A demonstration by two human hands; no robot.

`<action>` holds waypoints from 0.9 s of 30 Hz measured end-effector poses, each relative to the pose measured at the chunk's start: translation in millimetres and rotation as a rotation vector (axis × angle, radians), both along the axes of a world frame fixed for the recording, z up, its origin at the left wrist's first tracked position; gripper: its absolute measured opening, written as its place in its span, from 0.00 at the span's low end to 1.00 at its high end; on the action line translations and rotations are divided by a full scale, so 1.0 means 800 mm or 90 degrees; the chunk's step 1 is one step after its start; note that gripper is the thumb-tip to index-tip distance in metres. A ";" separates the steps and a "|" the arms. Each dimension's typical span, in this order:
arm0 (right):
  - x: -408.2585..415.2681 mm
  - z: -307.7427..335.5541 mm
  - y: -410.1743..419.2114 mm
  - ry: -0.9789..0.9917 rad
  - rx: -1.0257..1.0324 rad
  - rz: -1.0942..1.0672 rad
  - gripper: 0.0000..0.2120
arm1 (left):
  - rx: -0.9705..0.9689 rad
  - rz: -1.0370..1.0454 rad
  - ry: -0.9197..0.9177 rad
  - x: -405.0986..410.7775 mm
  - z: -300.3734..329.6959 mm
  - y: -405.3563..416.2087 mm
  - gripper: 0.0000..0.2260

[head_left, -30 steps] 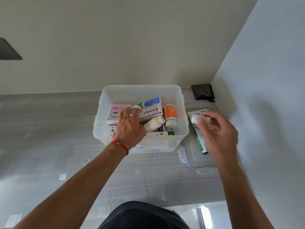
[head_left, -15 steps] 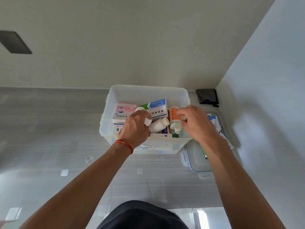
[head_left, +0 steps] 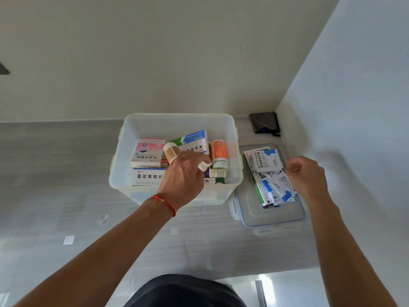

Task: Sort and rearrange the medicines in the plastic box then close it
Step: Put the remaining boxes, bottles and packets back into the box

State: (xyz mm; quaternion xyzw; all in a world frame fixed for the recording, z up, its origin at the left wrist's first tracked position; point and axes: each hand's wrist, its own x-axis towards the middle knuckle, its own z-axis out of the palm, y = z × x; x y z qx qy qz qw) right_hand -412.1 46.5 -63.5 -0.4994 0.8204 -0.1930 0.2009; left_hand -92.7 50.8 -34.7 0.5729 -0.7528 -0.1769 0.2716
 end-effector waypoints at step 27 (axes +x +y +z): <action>0.005 -0.101 0.073 0.040 -0.021 0.028 0.21 | 0.023 -0.023 -0.010 -0.077 -0.012 -0.019 0.12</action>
